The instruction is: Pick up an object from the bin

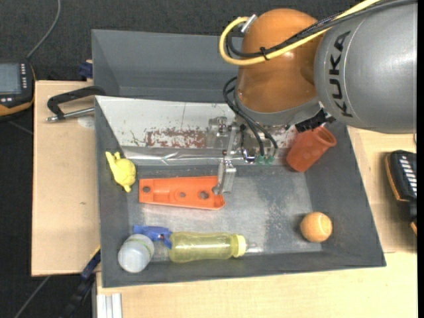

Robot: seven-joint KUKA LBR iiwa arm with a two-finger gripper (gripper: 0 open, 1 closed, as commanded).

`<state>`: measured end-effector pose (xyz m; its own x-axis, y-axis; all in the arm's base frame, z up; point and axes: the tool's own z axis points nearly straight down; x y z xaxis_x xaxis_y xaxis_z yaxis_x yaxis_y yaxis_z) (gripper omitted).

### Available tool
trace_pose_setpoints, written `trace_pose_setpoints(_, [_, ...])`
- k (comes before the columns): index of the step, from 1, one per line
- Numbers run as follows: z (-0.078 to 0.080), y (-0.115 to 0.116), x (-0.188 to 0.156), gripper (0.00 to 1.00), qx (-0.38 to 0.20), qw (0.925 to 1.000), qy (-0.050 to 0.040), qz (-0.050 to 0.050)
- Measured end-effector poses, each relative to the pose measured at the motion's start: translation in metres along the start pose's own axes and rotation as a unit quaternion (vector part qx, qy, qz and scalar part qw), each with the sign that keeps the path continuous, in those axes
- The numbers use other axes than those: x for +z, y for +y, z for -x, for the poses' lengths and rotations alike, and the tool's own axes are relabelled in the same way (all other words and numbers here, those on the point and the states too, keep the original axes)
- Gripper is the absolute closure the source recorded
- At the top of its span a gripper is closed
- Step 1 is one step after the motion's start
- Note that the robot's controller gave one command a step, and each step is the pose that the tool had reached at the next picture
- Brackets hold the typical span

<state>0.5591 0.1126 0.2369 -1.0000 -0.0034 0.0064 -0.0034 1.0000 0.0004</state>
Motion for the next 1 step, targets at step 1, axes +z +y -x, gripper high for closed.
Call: trace_pose_setpoints(1, [0.0013,-0.0005,-0.0049,0.0,0.001,1.0,-0.0043,0.001])
